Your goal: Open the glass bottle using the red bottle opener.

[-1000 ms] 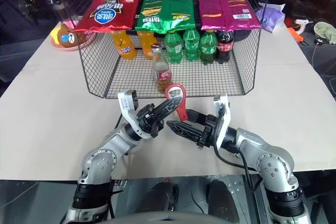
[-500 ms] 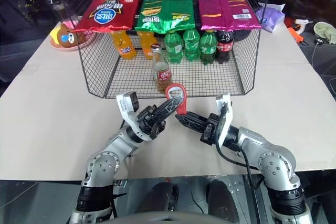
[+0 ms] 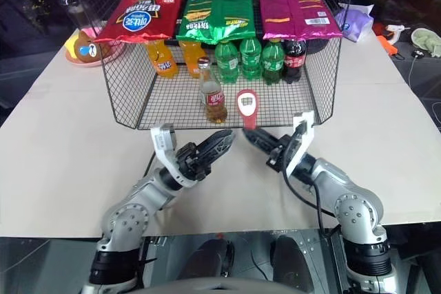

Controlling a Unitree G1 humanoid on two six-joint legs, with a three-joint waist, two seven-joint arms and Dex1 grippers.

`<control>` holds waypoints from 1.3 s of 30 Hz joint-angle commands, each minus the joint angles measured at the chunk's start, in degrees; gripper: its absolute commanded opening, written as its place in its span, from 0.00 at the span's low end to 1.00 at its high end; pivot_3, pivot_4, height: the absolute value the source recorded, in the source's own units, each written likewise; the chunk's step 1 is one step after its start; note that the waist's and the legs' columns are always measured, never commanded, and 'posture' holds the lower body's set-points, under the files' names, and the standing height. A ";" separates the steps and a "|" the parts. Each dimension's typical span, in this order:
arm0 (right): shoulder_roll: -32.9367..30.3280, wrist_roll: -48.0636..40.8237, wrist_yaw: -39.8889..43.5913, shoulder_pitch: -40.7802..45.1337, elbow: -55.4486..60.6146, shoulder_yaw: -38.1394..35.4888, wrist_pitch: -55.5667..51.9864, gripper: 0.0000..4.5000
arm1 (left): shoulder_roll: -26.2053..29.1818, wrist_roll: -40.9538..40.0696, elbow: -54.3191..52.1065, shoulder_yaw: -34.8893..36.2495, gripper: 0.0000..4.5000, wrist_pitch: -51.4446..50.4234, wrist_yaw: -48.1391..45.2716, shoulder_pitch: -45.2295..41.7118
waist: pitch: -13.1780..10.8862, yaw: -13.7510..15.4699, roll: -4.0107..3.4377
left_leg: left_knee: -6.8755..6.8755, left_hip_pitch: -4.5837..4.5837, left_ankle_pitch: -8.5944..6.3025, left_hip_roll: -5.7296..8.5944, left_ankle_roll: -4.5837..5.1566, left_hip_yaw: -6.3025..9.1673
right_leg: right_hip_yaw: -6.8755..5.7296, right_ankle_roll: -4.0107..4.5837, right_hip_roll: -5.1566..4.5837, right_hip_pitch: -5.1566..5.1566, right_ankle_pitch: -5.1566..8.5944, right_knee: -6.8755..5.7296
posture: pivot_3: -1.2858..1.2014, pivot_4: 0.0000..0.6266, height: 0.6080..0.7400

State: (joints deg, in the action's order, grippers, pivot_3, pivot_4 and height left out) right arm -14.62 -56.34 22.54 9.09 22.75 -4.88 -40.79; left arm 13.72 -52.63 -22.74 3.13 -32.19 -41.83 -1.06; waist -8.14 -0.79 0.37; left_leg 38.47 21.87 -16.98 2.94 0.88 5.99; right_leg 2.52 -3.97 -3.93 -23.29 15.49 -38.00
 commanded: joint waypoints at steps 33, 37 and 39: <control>1.83 12.30 -1.63 -0.43 -2.80 -4.98 10.14 0.00 | -0.21 39.75 36.24 -1.63 0.97 37.62 10.18 -25.83 | 0.00 -0.09 -0.02 | -0.05 0.11 0.01 0.08 -0.01 -0.06 | 0.02 0.00 -0.02 -0.15 0.00 -0.05 | 0.52 0.24 1.00; 2.14 13.06 -1.60 -0.83 -2.36 -4.60 10.43 0.00 | -2.18 38.44 41.96 -0.80 0.97 38.01 8.67 -28.73 | 0.00 -0.17 -0.02 | -0.05 0.11 0.01 0.08 -0.01 -0.06 | 0.01 0.00 -0.01 -0.16 0.00 -0.06 | 0.52 0.24 1.00; 2.55 13.45 -1.63 -1.04 -2.26 -4.21 10.64 0.00 | -2.70 38.93 45.39 -0.83 0.97 39.14 8.22 -30.45 | 0.00 -0.17 -0.02 | -0.04 0.10 0.01 0.08 -0.01 -0.06 | 0.01 0.00 -0.02 -0.16 0.00 -0.07 | 0.52 0.24 1.00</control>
State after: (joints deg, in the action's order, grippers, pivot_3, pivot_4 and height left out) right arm -12.41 -42.83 20.79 8.13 17.53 -9.28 -31.38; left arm 11.21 -13.14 21.64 1.73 4.88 -33.00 -29.86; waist -8.13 -0.96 0.35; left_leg 38.43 21.98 -16.97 3.03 0.88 5.93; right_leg 2.53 -3.97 -3.94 -23.45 15.49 -38.07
